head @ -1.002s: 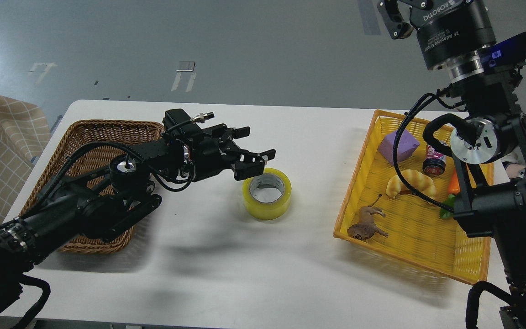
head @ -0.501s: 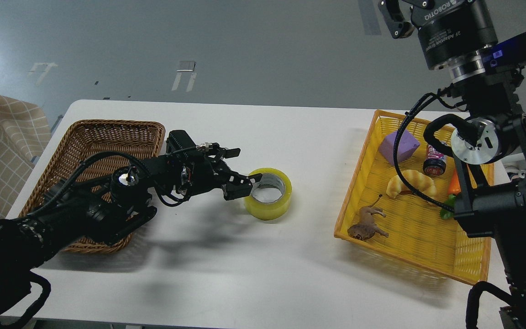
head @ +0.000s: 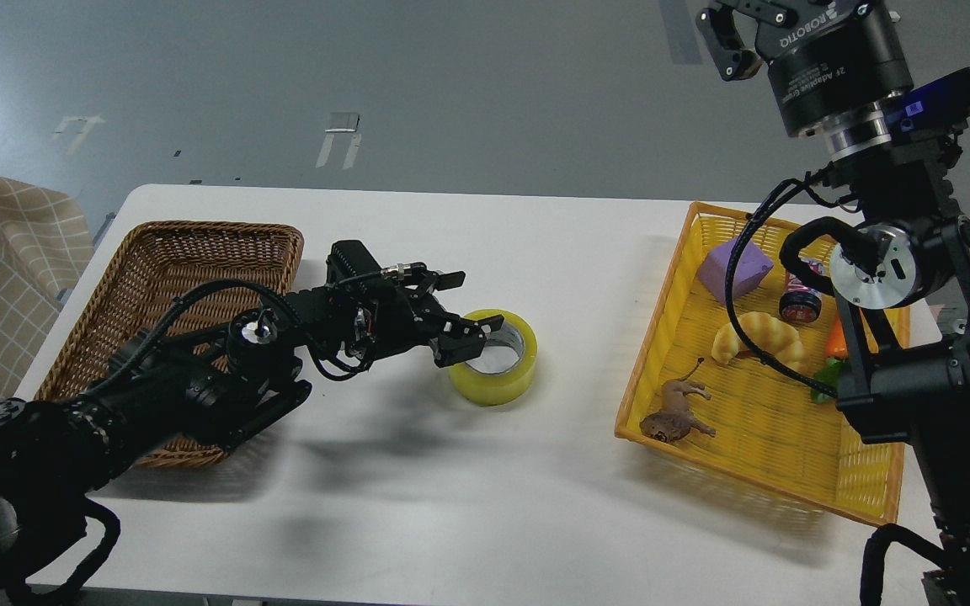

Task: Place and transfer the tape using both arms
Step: 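Grasp the tape roll's rim with the left gripper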

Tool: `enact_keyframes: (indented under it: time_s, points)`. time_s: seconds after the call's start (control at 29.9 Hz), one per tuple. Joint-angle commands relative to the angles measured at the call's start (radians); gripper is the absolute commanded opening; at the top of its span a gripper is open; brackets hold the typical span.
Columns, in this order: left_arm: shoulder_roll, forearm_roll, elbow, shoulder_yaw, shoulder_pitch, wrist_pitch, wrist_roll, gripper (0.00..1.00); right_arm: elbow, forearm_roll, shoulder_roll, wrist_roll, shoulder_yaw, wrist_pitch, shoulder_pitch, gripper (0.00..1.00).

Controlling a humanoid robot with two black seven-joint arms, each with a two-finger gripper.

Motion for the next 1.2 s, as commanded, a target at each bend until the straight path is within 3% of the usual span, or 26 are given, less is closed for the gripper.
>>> enact_keyframes:
  time_s: [0.0, 0.33, 0.94, 0.97, 1.07, 1.17]
  points:
    - [-0.007, 0.000, -0.001, 0.002, 0.001, 0.000, 0.000, 0.80, -0.002, -0.001, 0.000, 0.000, 0.004, 0.000, -0.015, 1.00]
    - [0.007, -0.003, 0.001, 0.086, -0.014, 0.003, 0.000, 0.80, 0.004, 0.000, 0.001, 0.000, 0.013, -0.002, -0.029, 1.00]
    - [0.002, -0.017, 0.050, 0.089, -0.019, 0.002, 0.000, 0.77, 0.004, -0.001, 0.000, 0.000, 0.013, -0.002, -0.030, 1.00]
    - [0.002, -0.017, 0.050, 0.089, -0.019, 0.002, 0.000, 0.76, 0.004, -0.001, 0.000, 0.000, 0.013, -0.002, -0.030, 1.00]
    - [0.001, -0.016, 0.050, 0.089, -0.020, 0.000, 0.000, 0.58, 0.002, -0.001, 0.000, 0.000, 0.013, -0.002, -0.035, 1.00]
    - [0.001, -0.017, 0.050, 0.089, -0.020, -0.001, 0.000, 0.55, 0.002, -0.001, 0.000, 0.000, 0.015, -0.002, -0.037, 1.00]
